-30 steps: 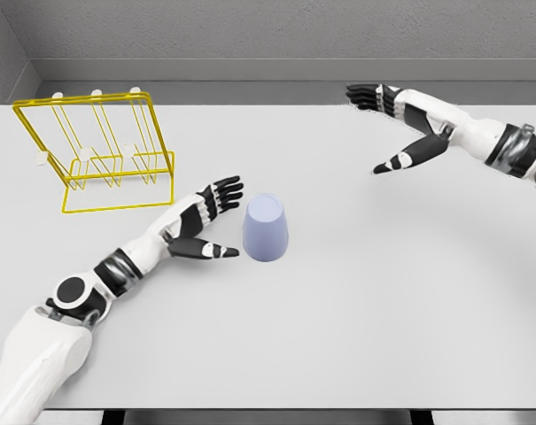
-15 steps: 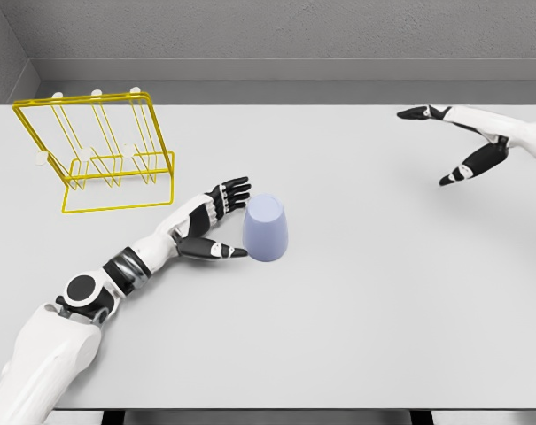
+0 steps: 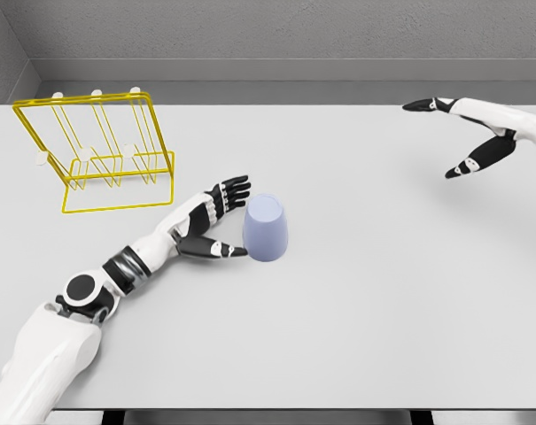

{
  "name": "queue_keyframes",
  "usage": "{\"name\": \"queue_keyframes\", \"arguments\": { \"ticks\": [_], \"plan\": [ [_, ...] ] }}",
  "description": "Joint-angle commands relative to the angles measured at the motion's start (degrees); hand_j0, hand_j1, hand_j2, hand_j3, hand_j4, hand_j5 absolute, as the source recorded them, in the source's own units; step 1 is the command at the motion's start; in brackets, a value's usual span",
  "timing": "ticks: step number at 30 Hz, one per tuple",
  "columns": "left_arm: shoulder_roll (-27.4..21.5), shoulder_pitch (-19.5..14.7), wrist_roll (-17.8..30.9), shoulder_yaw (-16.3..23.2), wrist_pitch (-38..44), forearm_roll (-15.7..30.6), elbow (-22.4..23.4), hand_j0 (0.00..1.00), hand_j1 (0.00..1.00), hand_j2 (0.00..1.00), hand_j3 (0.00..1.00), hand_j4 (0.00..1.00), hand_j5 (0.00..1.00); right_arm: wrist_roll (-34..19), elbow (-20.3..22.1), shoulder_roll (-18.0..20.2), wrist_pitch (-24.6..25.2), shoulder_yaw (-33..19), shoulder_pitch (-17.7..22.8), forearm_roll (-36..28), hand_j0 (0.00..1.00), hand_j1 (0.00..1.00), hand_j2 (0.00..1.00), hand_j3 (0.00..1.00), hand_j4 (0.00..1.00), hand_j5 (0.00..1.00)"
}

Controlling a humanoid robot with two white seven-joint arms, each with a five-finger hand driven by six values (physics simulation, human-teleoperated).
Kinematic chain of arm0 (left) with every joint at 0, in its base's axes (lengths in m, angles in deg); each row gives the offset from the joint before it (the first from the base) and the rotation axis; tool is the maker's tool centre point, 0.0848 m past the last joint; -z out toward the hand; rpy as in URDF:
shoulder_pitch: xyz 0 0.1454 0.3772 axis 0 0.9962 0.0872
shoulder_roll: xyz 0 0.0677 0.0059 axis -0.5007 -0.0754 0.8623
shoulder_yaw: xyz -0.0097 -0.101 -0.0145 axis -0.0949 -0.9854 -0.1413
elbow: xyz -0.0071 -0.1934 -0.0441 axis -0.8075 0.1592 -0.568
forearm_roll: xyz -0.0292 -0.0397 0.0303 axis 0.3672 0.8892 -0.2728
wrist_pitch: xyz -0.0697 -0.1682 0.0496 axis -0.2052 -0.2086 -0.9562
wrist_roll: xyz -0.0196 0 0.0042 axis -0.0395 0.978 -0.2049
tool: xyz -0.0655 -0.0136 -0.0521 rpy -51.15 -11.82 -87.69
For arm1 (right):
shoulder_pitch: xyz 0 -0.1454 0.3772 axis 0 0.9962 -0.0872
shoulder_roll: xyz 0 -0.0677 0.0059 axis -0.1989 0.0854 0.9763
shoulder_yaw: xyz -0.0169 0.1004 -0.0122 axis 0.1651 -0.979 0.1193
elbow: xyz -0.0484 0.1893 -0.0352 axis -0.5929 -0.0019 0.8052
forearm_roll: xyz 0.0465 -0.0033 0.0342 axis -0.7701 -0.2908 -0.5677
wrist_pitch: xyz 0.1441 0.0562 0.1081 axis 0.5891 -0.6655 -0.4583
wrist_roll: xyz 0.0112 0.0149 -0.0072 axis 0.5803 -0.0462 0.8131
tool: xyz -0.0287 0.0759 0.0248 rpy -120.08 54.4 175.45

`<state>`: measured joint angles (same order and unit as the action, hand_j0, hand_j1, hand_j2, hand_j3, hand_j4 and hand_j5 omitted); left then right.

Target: Place the cup on the cup holder with both arms

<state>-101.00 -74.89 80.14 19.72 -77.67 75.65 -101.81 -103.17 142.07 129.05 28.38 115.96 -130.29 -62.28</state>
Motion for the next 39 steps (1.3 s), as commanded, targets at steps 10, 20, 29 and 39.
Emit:
{"name": "queue_keyframes", "arguments": {
  "ticks": [10, 20, 29, 39],
  "plan": [
    [-0.4, 0.1, 0.5, 0.4, -0.5, 0.2, -0.9, 1.00, 1.00, 1.00, 1.00, 1.00, 1.00, 0.0, -0.4, 0.0, 0.1, -0.5, 0.1, -0.4, 1.00, 1.00, 1.00, 1.00, 1.00, 1.00],
    [-0.4, 0.1, 1.0, 0.5, -0.5, 0.1, -2.5, 1.00, 1.00, 1.00, 1.00, 1.00, 1.00, 0.0, -0.4, -0.1, 0.1, -0.5, 0.0, -0.4, 1.00, 1.00, 1.00, 1.00, 1.00, 1.00],
    [1.1, -0.1, 0.9, 0.6, -0.5, -2.0, -2.4, 1.00, 1.00, 1.00, 1.00, 1.00, 1.00, 0.0, -0.5, 0.1, 0.1, -0.4, -0.1, -0.4, 1.00, 1.00, 1.00, 1.00, 1.00, 1.00],
    [2.2, -1.0, 0.9, 0.6, -0.2, -2.5, -2.1, 1.00, 1.00, 1.00, 1.00, 1.00, 1.00, 0.0, -0.7, -0.1, 0.1, -0.2, -0.1, -0.4, 1.00, 1.00, 1.00, 1.00, 1.00, 1.00]
  ]
}}
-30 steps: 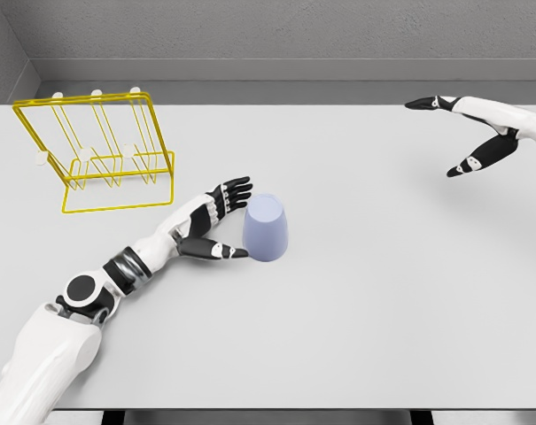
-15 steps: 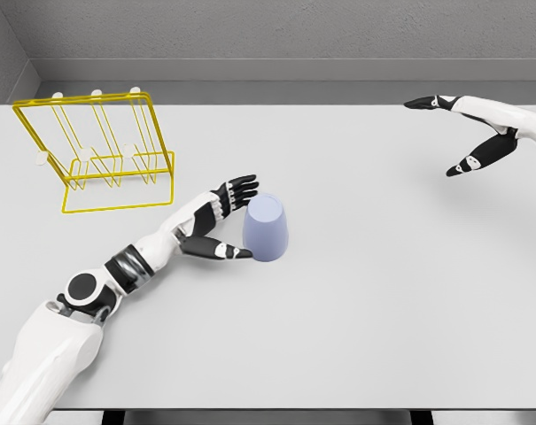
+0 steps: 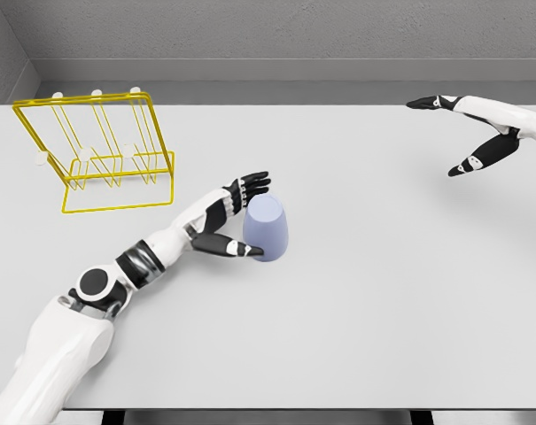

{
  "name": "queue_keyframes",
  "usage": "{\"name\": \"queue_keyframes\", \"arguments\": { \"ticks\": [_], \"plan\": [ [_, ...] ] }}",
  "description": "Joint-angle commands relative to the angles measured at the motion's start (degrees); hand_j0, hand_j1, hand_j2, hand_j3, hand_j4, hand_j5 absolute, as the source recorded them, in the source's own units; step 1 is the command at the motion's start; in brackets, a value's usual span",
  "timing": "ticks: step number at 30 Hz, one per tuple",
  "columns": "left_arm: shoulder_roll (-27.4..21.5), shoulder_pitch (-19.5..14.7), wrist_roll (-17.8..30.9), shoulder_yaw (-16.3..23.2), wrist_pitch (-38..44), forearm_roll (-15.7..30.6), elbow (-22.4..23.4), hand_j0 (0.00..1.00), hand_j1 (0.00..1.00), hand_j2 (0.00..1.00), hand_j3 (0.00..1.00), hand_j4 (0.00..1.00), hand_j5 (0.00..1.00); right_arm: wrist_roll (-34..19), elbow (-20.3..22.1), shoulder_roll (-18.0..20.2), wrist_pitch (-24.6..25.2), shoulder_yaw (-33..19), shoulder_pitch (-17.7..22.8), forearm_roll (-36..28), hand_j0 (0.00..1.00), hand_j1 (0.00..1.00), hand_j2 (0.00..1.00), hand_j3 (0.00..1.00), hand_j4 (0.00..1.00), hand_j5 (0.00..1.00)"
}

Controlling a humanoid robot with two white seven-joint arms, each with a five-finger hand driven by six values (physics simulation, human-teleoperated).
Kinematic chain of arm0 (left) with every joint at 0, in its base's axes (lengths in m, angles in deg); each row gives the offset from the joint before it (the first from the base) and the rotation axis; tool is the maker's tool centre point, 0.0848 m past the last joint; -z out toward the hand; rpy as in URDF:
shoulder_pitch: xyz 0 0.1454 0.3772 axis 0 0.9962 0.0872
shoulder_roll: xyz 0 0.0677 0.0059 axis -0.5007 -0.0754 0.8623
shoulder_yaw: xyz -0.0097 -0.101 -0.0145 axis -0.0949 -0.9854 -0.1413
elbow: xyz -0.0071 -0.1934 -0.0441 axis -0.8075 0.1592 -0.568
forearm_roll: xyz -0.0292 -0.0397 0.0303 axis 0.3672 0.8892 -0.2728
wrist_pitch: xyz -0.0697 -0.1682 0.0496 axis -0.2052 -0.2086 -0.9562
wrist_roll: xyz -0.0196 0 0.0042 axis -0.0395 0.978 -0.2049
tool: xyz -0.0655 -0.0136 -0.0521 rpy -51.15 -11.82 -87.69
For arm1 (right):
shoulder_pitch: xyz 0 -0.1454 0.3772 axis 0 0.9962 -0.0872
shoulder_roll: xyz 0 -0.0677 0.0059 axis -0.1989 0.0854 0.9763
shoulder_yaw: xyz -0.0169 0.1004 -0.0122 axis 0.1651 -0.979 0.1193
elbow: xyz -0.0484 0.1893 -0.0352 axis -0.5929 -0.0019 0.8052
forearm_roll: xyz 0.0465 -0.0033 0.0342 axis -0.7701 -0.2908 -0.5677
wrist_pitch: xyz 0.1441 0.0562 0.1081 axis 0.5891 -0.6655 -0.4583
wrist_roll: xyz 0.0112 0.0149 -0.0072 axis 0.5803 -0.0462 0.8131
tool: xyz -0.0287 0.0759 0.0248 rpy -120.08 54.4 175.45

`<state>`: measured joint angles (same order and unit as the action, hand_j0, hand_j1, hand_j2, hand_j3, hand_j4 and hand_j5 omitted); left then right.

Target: Place the cup on the cup holder with both arms

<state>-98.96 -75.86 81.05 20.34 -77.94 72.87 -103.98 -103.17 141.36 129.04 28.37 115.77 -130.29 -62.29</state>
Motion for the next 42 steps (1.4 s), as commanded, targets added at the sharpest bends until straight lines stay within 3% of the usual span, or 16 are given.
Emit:
{"name": "queue_keyframes", "arguments": {
  "ticks": [1, 37, 40, 42],
  "plan": [
    [0.1, 0.0, 0.0, 0.0, 0.1, 0.2, 0.0, 1.00, 1.00, 1.00, 1.00, 1.00, 1.00, 0.0, 0.0, -0.1, 0.1, 0.0, 0.0, -0.4, 1.00, 1.00, 1.00, 1.00, 1.00, 1.00],
    [2.7, 0.0, 0.0, 0.1, -0.1, -3.2, 0.1, 1.00, 1.00, 1.00, 1.00, 1.00, 1.00, 0.0, -1.7, 0.3, 0.1, 0.2, -0.3, -0.4, 1.00, 1.00, 1.00, 1.00, 1.00, 1.00],
    [2.7, 0.0, -0.1, 0.0, -0.2, -3.1, 0.1, 0.68, 0.68, 0.68, 0.68, 0.68, 0.68, 0.0, -1.7, -0.2, 0.1, 0.5, -0.4, -0.4, 1.00, 1.00, 1.00, 1.00, 1.00, 1.00],
    [2.7, 0.1, 0.0, 0.0, -0.2, -3.1, 0.1, 0.57, 0.57, 0.57, 0.57, 0.57, 0.57, 0.0, -1.8, 0.1, 0.1, 0.5, -0.4, -0.4, 1.00, 1.00, 1.00, 1.00, 1.00, 1.00]
  ]
}}
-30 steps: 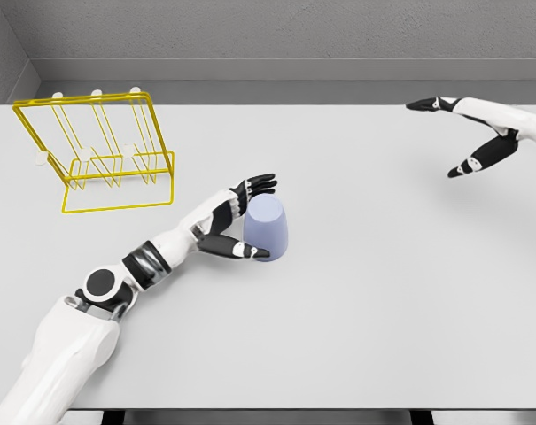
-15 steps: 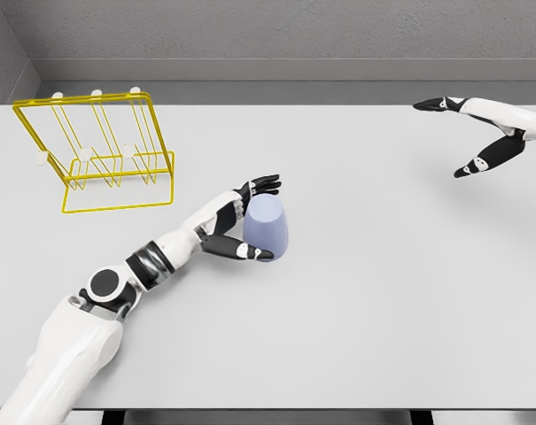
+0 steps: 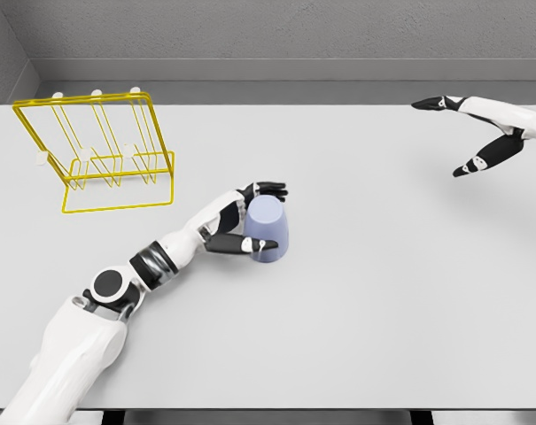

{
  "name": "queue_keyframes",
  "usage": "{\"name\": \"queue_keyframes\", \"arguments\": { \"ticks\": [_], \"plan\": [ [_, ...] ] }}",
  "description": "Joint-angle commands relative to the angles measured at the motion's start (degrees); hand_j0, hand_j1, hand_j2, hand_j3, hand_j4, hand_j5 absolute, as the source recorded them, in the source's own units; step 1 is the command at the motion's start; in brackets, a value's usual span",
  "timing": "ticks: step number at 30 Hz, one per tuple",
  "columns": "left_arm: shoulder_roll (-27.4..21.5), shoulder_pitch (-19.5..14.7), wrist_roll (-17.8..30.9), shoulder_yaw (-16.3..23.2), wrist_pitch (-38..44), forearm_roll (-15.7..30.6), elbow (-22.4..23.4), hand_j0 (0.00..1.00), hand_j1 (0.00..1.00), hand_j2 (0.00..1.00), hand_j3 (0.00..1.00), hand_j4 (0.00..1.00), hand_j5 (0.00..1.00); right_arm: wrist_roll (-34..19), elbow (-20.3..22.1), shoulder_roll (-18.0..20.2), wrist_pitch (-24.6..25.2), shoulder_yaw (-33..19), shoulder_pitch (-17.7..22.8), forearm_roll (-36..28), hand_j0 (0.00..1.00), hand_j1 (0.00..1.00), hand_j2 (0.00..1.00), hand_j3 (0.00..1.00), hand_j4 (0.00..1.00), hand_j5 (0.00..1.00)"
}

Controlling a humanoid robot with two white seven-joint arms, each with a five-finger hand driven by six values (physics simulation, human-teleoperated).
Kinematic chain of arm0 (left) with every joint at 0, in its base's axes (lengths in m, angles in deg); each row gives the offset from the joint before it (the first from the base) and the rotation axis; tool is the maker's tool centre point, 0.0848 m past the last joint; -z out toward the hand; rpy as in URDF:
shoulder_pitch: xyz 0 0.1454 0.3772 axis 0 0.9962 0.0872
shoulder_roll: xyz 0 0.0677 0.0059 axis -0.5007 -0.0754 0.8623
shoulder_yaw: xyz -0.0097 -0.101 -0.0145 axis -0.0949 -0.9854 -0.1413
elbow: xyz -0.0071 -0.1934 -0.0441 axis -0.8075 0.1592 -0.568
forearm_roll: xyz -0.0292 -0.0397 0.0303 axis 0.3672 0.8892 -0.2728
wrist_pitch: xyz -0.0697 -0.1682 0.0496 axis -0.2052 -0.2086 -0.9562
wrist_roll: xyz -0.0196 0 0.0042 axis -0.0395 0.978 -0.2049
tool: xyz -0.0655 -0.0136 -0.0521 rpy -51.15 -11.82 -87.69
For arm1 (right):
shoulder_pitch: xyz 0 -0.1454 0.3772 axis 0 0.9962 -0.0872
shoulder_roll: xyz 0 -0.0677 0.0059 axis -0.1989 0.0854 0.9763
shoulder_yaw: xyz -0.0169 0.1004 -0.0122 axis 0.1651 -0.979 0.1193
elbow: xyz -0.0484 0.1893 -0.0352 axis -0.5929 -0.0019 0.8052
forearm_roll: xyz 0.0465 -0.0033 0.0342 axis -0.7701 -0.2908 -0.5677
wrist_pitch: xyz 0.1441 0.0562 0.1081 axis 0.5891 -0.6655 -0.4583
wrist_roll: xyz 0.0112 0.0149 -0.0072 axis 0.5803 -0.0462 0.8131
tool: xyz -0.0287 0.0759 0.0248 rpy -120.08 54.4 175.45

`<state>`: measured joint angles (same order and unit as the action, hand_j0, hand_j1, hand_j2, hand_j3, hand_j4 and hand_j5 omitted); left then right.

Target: Place the cup on the cup holder with both arms

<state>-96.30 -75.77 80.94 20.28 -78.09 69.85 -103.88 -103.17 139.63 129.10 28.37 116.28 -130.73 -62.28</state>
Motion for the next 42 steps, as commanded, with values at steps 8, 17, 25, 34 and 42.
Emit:
{"name": "queue_keyframes", "arguments": {
  "ticks": [8, 17, 25, 34, 42],
  "plan": [
    [-0.2, 0.0, 1.2, 0.0, -0.1, -0.1, -0.1, 0.45, 0.45, 0.45, 0.45, 0.45, 0.45, 0.0, -1.0, 0.2, 0.1, -0.2, 0.0, -0.4, 1.00, 1.00, 1.00, 1.00, 1.00, 1.00],
    [-0.2, 0.0, 1.3, 0.0, 0.0, -0.2, 0.0, 0.36, 0.36, 0.36, 0.36, 0.36, 0.36, 0.0, -1.0, 0.2, 0.1, -0.3, -0.1, -0.4, 1.00, 1.00, 1.00, 1.00, 1.00, 1.00],
    [-0.3, 0.1, 1.5, 0.0, -0.1, -0.1, -0.4, 0.34, 0.34, 0.34, 0.34, 0.34, 0.34, 0.0, -0.9, 0.3, 0.1, -0.3, -0.2, -0.4, 1.00, 1.00, 1.00, 1.00, 1.00, 1.00],
    [-3.0, 2.2, 2.1, -0.6, -0.1, 2.1, -8.4, 0.34, 0.34, 0.34, 0.34, 0.34, 0.34, 0.0, -0.8, 0.4, 0.1, -0.2, -0.2, -0.4, 1.00, 1.00, 1.00, 1.00, 1.00, 1.00],
    [-9.3, 5.0, 2.0, -4.5, 0.2, 6.8, -18.5, 0.34, 0.34, 0.34, 0.34, 0.34, 0.34, 0.0, -0.9, 0.9, 0.1, -0.2, -0.3, -0.4, 1.00, 1.00, 1.00, 1.00, 1.00, 1.00]
  ]
}}
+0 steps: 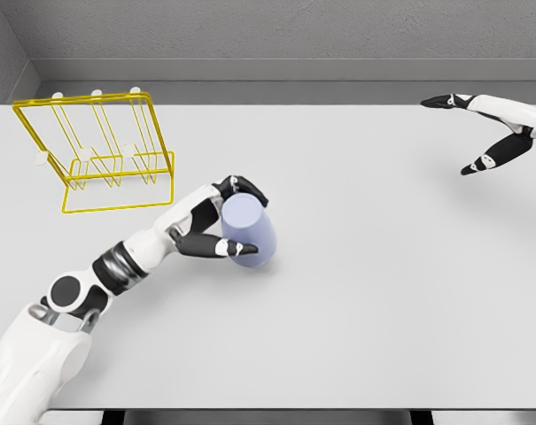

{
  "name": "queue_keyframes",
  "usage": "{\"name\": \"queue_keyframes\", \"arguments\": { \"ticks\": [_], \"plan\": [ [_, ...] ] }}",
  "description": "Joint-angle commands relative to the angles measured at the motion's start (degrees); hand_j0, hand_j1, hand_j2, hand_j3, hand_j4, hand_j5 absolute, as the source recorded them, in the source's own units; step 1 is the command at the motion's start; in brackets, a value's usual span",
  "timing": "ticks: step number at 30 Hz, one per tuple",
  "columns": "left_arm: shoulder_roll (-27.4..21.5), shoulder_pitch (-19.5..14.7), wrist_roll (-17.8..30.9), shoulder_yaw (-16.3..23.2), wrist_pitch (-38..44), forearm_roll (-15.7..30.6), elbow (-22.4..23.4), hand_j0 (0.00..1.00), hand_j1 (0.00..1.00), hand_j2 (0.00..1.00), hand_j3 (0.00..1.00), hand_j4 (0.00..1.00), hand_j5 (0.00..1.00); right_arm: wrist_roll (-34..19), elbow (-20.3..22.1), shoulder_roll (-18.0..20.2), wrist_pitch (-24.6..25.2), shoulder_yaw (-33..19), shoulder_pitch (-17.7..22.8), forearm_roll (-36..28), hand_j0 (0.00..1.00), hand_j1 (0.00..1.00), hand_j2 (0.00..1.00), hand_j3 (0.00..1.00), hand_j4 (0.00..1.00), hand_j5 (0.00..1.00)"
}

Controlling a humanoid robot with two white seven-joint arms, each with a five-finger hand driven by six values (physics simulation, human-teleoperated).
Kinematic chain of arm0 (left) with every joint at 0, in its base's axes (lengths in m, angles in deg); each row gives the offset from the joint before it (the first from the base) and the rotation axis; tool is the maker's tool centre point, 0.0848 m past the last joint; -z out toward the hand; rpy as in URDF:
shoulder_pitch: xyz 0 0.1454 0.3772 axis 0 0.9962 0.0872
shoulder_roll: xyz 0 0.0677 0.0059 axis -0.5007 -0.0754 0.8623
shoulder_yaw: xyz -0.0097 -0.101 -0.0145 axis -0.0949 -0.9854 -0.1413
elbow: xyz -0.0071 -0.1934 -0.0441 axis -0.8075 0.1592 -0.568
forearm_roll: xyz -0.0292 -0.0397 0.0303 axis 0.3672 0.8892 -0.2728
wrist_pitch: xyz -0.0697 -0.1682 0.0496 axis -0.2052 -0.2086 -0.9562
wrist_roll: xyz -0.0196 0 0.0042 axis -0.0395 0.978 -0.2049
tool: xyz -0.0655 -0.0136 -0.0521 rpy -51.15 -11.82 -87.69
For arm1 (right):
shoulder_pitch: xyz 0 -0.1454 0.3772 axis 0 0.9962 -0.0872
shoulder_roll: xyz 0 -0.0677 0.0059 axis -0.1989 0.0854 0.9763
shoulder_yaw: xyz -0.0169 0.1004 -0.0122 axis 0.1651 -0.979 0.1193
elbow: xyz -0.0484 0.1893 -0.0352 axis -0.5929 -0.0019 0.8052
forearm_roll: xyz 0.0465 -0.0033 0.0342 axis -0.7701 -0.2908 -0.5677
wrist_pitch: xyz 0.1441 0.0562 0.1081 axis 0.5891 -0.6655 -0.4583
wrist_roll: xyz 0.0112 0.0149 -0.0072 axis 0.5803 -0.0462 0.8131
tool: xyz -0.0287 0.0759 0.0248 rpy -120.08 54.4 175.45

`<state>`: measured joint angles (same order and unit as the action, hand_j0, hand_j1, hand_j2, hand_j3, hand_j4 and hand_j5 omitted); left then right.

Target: Place the cup on the cup holder with both arms

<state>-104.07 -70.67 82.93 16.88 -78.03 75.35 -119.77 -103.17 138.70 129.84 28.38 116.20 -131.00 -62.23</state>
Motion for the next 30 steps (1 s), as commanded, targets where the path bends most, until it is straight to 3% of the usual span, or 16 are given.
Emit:
{"name": "queue_keyframes", "arguments": {
  "ticks": [1, 6, 11, 16, 30],
  "plan": [
    [-2.8, 0.0, -0.2, -1.6, 0.2, 2.3, -4.1, 0.34, 0.34, 0.34, 0.34, 0.34, 0.34, 0.0, 0.0, 0.1, 0.1, -0.1, 0.0, -0.5, 1.00, 1.00, 1.00, 1.00, 1.00, 1.00],
    [-7.7, 2.1, -0.3, -4.5, 0.2, 6.4, -8.0, 0.33, 0.33, 0.33, 0.33, 0.33, 0.33, 0.0, 0.2, 0.1, 0.1, -0.1, 0.0, -0.4, 1.00, 1.00, 1.00, 1.00, 1.00, 1.00],
    [-11.7, 1.6, -0.3, -5.8, 0.2, 11.5, -8.5, 0.33, 0.33, 0.33, 0.33, 0.33, 0.33, 0.0, 0.6, 0.4, 0.1, -0.1, 0.0, -0.4, 1.00, 1.00, 1.00, 1.00, 1.00, 1.00],
    [-12.9, 0.9, -0.3, -8.2, 0.2, 12.7, -8.6, 0.33, 0.33, 0.33, 0.33, 0.33, 0.33, 0.0, 1.9, 0.2, 0.1, -0.1, 0.1, -0.2, 1.00, 1.00, 1.00, 1.00, 1.00, 1.00],
    [-20.2, -6.4, -0.5, -10.1, 0.5, 17.4, -8.7, 0.32, 0.32, 0.32, 0.32, 0.32, 0.32, 0.0, 2.1, 0.6, 0.1, 0.1, 0.1, -0.1, 1.00, 1.00, 1.00, 1.00, 1.00, 1.00]
  ]
}}
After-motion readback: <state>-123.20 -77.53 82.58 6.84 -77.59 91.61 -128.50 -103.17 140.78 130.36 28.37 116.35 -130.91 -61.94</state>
